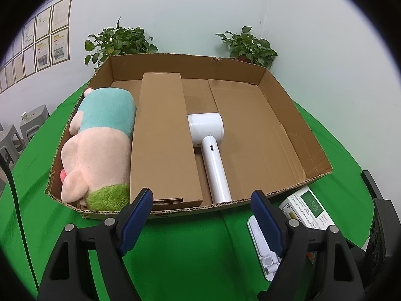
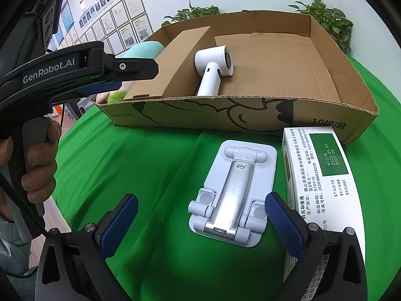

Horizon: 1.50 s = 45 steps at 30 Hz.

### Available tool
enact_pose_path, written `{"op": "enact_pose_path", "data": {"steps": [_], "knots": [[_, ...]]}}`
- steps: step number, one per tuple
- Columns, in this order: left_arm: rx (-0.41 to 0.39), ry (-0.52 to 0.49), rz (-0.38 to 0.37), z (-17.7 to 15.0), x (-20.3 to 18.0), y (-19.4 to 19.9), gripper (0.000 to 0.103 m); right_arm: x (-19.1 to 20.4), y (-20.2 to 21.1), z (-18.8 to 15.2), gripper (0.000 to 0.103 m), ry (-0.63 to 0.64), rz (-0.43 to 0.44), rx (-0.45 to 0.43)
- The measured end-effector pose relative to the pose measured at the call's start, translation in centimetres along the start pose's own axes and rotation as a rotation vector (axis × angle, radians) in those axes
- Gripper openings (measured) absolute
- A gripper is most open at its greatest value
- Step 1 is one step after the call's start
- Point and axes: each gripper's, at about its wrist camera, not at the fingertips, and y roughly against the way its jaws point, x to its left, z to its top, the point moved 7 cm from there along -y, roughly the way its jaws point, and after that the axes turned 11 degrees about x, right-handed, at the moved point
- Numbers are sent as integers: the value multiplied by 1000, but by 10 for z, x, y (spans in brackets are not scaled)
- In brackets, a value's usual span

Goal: Organize objects

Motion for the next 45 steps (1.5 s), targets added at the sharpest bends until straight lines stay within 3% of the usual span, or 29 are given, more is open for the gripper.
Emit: {"op": "enact_pose_path", "data": {"steps": [45], "knots": [[21, -3, -21, -9, 0, -6, 80, -3, -2, 4, 102, 7, -6, -1]]}}
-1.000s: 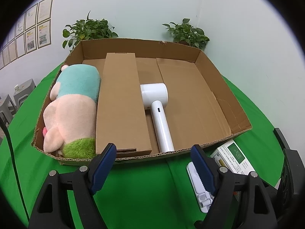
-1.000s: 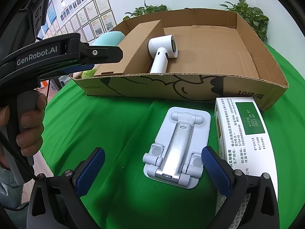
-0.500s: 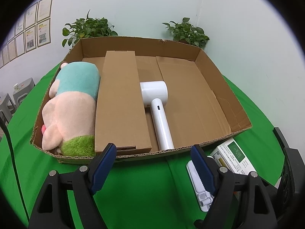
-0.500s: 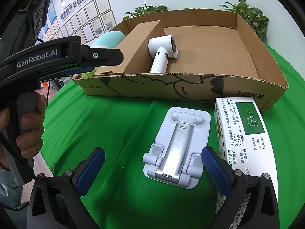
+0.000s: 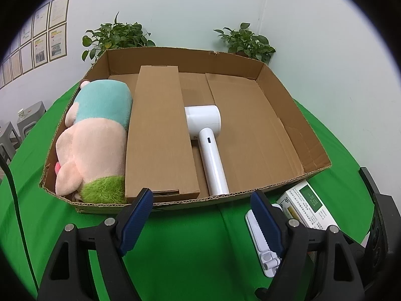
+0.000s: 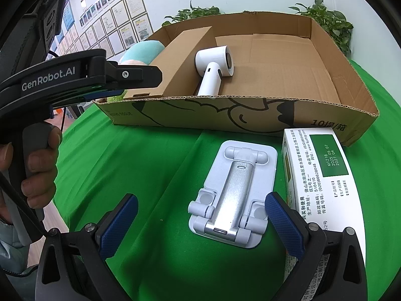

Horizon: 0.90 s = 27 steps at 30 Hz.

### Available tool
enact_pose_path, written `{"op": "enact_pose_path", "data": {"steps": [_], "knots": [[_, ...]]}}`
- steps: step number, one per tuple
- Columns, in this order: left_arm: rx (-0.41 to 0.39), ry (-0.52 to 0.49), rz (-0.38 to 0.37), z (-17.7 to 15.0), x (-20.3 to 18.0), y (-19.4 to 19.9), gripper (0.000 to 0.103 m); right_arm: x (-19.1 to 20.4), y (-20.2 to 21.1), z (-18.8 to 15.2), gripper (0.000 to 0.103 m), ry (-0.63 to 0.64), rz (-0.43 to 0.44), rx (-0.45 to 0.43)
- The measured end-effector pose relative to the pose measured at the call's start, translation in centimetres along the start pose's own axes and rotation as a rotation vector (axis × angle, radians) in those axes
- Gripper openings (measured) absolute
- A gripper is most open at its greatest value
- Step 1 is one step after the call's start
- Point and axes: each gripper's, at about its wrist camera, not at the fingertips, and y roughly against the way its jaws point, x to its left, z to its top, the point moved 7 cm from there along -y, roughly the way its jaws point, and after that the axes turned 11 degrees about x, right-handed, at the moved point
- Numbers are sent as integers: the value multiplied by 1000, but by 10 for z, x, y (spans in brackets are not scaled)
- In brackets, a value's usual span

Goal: Organize objects

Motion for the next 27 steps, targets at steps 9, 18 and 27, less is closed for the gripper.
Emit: {"op": "enact_pose_path", "data": {"steps": [9, 18, 27], "knots": [[5, -2, -4, -1, 0, 1, 80, 1, 0, 0, 102, 0, 0, 0], [12, -4, -9, -2, 0, 0, 80, 1, -1, 0, 102, 0, -1, -1], [15, -1, -10, -2, 1, 0, 80, 1, -1, 0, 102, 0, -1, -1]]}}
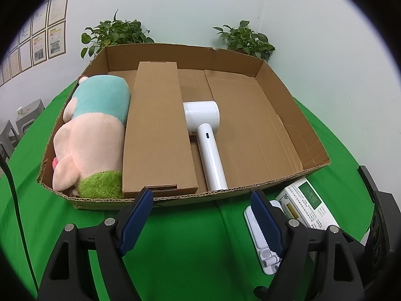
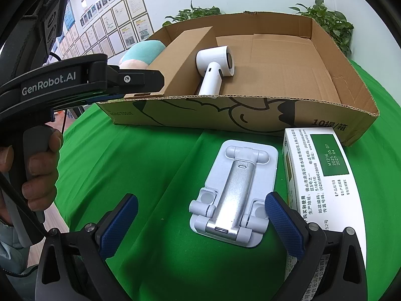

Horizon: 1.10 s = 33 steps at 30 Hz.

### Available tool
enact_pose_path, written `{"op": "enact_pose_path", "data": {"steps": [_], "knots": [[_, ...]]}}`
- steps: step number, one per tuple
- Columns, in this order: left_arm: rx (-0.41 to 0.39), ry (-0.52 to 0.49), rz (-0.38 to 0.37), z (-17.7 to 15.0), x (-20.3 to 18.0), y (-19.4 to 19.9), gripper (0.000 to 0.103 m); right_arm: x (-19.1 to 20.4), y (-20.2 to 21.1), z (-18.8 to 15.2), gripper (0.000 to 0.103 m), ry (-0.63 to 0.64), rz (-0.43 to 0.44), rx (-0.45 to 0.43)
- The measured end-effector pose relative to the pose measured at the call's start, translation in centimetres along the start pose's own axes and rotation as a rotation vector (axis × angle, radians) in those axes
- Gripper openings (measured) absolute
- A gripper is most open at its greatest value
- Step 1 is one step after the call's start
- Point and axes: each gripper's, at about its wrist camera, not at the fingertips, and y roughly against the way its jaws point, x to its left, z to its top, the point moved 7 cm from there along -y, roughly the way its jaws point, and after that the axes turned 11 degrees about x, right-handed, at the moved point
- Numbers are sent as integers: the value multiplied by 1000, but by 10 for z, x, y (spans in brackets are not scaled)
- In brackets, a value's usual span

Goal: Organize objects

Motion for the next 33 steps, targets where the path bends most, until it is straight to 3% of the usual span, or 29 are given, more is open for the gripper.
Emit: {"op": "enact_pose_path", "data": {"steps": [33], "knots": [[3, -3, -4, -1, 1, 1, 80, -3, 0, 2, 102, 4, -3, 3]]}}
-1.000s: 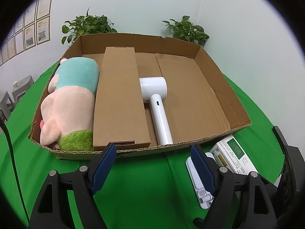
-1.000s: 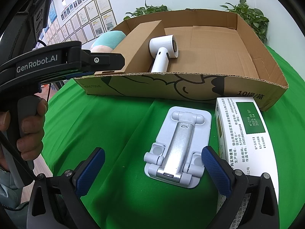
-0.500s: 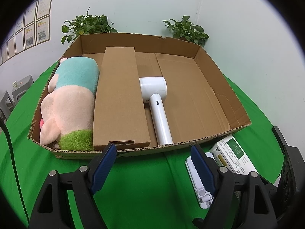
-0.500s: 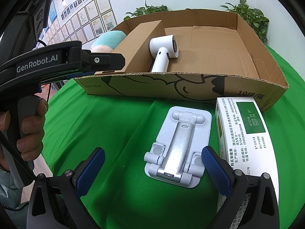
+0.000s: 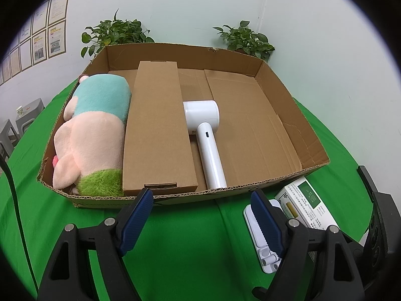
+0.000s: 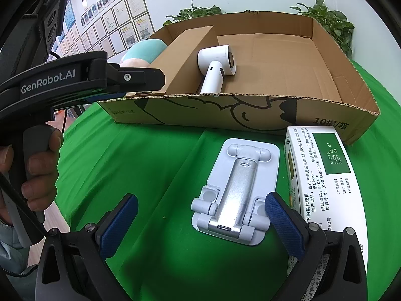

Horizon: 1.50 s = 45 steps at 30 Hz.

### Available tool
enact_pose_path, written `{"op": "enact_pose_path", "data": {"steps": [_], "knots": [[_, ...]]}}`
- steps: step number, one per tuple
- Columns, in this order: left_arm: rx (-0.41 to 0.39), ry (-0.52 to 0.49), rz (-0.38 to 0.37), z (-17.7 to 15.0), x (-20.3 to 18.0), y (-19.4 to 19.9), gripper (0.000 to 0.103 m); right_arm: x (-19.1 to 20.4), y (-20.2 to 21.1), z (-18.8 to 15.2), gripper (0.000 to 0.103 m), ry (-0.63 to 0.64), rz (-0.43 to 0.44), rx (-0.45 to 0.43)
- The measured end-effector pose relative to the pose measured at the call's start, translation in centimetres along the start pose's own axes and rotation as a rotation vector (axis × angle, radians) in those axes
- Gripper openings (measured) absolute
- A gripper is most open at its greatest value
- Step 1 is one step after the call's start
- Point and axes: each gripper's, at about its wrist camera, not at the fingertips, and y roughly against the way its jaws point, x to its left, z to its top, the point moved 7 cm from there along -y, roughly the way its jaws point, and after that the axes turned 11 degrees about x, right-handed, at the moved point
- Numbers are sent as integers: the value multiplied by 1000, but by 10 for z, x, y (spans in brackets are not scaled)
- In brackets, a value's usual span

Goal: Organize objects

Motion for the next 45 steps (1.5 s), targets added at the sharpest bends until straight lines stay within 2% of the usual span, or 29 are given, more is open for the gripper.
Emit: {"op": "enact_pose_path", "data": {"steps": [10, 18, 28, 37, 39, 45], "knots": [[6, 3, -6, -2, 0, 0, 80, 4, -5, -2, 102, 6, -37, 8], [16, 5, -15, -5, 0, -2, 80, -11, -7, 2, 102, -27, -92, 24], [40, 11, -21, -10, 4, -8, 80, -2, -19, 5, 102, -17, -114, 69], [57, 31, -38, -13, 9, -13, 80, -4, -31, 7, 81, 11, -229, 109], [61, 34, -47, -14, 9, -14, 80, -6, -31, 8, 73, 10, -236, 105], [78, 40, -77, -19, 6, -15, 80, -1, -29, 6, 72, 24, -217, 111]]}}
